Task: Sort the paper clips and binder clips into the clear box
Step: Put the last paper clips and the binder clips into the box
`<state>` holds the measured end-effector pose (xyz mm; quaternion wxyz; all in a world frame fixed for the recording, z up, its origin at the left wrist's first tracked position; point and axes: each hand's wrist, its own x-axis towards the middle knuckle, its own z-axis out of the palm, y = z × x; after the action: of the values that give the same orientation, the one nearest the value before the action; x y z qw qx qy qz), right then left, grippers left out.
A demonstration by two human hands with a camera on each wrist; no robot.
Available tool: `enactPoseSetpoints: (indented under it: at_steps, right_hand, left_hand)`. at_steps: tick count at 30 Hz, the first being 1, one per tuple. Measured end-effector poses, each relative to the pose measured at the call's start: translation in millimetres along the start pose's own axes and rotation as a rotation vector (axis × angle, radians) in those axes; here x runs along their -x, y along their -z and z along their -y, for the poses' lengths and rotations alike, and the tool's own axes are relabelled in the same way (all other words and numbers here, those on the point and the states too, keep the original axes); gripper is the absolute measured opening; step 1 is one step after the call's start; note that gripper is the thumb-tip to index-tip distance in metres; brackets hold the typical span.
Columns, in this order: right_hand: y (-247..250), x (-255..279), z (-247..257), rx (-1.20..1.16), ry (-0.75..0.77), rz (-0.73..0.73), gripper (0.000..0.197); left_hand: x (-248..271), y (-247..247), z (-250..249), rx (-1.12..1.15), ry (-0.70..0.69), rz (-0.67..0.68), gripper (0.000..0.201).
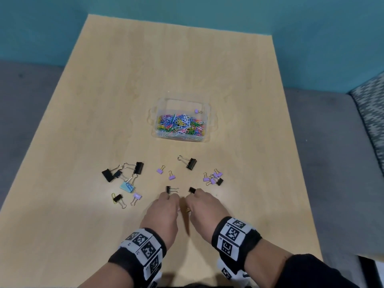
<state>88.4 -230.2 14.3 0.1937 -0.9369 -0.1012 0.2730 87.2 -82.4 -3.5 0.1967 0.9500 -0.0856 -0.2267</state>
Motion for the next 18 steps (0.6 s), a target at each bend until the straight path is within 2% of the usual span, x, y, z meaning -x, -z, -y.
enactPoseSetpoints:
  at_steps: [6, 11, 12, 16, 18]
  right_hand:
    - [3.6, 3.3, -8.8, -0.034, 0.027, 0.023, 0.022]
    - [15.2, 4.6, -22.8, -0.172, 0.011, -0.014, 0.012]
    - [20.7, 4.5, -25.2, -0.240, -0.016, -0.016, 0.012]
    - [59.3, -13.9, -31.5, -0.591, -0.124, -0.119, 0.009]
    - [87.4, -37.4, -32.8, -0.746, -0.174, -0.192, 0.011]
  left_hand:
    - [1.0, -5.2, 0.9, -0.073, -0.038, -0.023, 0.032]
    - [7.8, 2.5, 5.0, -0.173, -0.165, 0.125, 0.054]
    - [7.7, 4.2, 6.1, -0.123, -0.157, 0.141, 0.053]
    - [-19.1, 39.8, 6.6, 0.347, 0.083, 0.082, 0.023]
    - [-52.7, 70.6, 5.3, 0.506, 0.107, -0.026, 0.018]
